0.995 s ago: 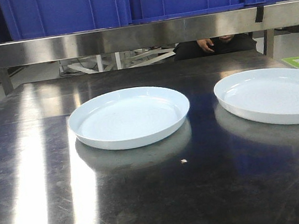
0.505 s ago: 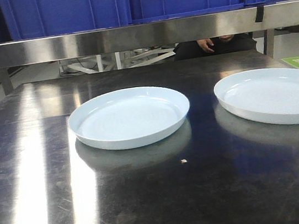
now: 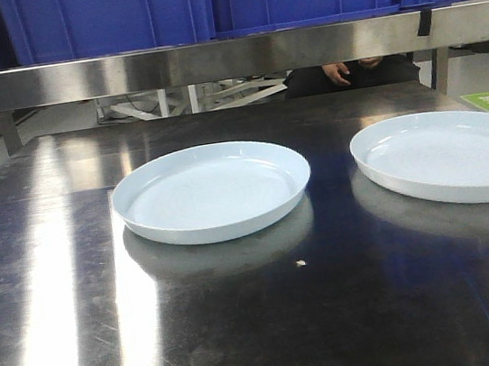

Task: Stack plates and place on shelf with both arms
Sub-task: 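Lower the right gripper onto the rim of the other white plate and grip, then lift the gripped plate and carry it over the centered plate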

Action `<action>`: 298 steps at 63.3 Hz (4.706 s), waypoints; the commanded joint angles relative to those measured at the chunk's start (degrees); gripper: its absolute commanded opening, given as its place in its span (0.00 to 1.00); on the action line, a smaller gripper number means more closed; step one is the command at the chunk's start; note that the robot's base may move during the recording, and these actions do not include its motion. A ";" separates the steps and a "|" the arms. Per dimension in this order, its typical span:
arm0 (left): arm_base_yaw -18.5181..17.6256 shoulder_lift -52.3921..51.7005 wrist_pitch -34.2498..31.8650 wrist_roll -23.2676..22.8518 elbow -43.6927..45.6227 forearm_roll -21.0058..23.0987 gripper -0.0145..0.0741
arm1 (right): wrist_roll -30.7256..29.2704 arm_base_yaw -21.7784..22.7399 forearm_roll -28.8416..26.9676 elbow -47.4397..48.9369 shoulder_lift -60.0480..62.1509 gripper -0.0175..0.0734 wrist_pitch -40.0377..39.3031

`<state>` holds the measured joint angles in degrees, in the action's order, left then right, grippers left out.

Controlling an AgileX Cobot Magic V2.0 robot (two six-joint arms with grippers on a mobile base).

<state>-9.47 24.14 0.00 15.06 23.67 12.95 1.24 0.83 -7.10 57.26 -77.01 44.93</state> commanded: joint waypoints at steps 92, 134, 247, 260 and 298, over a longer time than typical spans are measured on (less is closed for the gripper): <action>-0.01 0.43 -4.74 -0.25 1.73 0.20 0.25 | -5.29 6.13 -0.35 21.76 -25.82 0.61 7.79; -0.01 0.43 -4.74 -0.25 1.73 0.20 0.25 | -5.71 6.21 -0.35 21.76 -26.97 0.60 6.74; -0.01 0.43 -4.74 -0.25 1.73 0.20 0.25 | -4.06 -7.14 -22.44 33.51 -25.37 0.25 11.80; -0.01 0.43 -4.74 -0.25 1.66 0.20 0.25 | -3.00 -12.77 -22.44 33.51 -27.97 0.25 8.85; -0.01 0.43 -4.74 -0.25 1.60 0.20 0.25 | 2.56 -16.90 -14.70 33.51 -30.01 0.25 4.82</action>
<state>-9.47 24.14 0.00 15.06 23.55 12.95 3.28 -15.98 -21.07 89.02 -109.99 52.31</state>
